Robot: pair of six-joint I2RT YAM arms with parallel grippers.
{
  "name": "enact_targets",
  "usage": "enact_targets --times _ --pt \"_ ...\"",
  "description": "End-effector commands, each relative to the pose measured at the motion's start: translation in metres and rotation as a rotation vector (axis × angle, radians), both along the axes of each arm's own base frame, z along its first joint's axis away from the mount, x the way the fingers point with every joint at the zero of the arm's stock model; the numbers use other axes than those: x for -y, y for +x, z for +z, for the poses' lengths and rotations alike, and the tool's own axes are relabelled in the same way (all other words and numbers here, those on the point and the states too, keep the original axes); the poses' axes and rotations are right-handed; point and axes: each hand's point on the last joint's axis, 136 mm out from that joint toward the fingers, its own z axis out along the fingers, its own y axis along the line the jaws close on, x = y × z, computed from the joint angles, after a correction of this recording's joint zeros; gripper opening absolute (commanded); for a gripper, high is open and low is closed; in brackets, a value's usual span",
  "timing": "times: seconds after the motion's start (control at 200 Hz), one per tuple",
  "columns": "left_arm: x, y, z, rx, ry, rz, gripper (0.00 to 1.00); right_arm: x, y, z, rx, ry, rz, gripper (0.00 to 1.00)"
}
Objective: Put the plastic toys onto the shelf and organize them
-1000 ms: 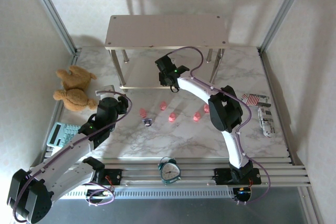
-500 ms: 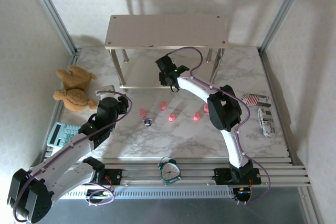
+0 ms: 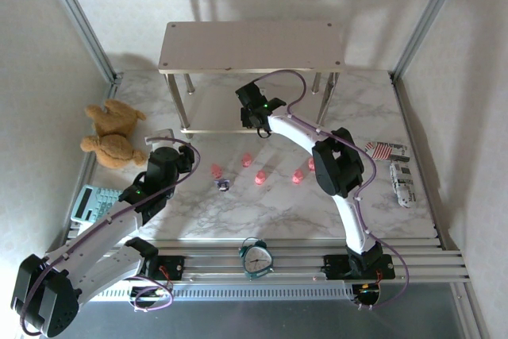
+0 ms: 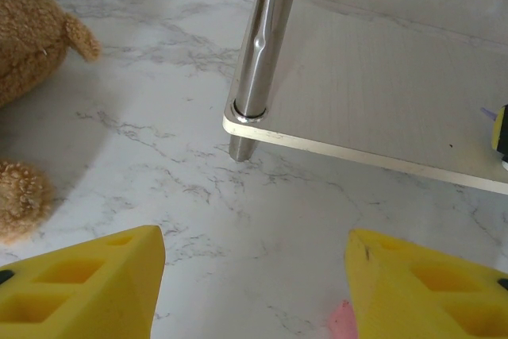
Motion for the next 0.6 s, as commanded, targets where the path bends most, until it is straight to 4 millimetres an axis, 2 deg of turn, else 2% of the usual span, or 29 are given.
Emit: enact_targets --times 0.0,0.135,0.265,0.481,0.596 --pt "-0.005 0.002 0.01 0.024 0.016 0.026 0.62 0.004 0.002 -0.019 -0.052 -0.005 -0.016 0.43" --pt "-0.006 0.002 0.01 0.025 0.016 0.028 0.62 0.004 0.003 -0.017 -0.047 -0.001 -0.019 0.49" --pt "-0.006 0.002 0.009 0.024 0.016 0.029 0.62 0.004 0.003 -0.015 -0.042 0.0 -0.017 0.5" --pt "-0.007 0.001 0.01 0.025 0.015 0.029 0.62 0.005 0.002 -0.01 -0.033 0.006 -0.017 0.61" --pt "-0.007 0.0 0.007 0.018 0.017 0.025 0.62 0.006 0.0 -0.002 -0.018 0.015 -0.013 0.64"
